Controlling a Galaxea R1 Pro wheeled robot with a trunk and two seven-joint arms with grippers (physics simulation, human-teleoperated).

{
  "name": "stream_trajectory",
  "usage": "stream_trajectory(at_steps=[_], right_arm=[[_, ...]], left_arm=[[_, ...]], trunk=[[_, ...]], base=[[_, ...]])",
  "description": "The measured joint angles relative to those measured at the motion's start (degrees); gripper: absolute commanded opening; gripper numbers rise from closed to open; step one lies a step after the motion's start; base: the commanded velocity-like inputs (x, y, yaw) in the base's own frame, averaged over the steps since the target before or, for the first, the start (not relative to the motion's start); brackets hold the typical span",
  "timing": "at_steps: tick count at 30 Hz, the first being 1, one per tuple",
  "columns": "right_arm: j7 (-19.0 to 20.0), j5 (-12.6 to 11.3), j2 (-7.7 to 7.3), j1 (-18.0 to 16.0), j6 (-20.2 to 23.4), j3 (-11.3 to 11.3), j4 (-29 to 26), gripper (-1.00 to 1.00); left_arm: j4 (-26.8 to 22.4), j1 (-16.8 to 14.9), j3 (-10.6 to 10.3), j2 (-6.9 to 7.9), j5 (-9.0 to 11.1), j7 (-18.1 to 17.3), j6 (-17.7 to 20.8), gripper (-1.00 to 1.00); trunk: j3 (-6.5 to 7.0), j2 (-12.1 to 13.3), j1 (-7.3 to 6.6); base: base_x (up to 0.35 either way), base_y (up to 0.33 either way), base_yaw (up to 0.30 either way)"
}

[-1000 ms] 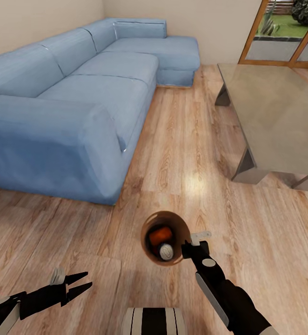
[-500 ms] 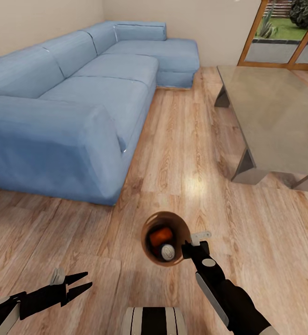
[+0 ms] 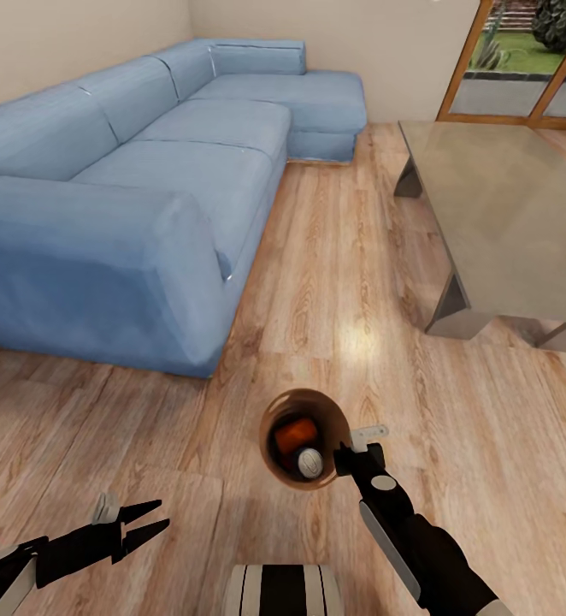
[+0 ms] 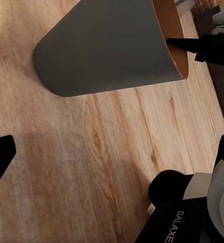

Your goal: Put the three can of soda from the living room inside the tash can in the kitchen.

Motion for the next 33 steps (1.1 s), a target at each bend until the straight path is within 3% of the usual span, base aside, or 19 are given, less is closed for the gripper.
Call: stream_trajectory(at_steps=[19,20,22,33], right_arm=[[0.00,0.00,0.00,0.00,-0.02,0.00,-0.01,-1.00],[0.00,0.00,0.00,0.00,-0.02,0.00,-0.01,1.00],[0.20,0.29,0.01,0.03,-0.26,0.00,-0.14,1.00],[0.24,0.18,0.02,0.03,-0.29,0.06,-0.12,1.00]], left_arm=[[0.01,0.00,0.07,0.01,0.00,0.00,0.00,1.00],[0.03,0.00,0.08,0.02,0.00,0.00,0.00,1.00],[0.03,-0.05,0.03,-0.01,0.00,-0.01,-0.01,1.00],[0.07,-0.05,0.04,-0.01,0.00,-0.01,-0.01,1.00]], trunk=[[0.00,0.00,0.01],[0.00,0.00,0.01],[0.00,0.00,0.55],[-0.01,0.00,0.55]], base=[[0.000,0.000,0.000],[0.000,0.000,0.000],[0.000,0.000,0.000],[0.000,0.000,0.000]])
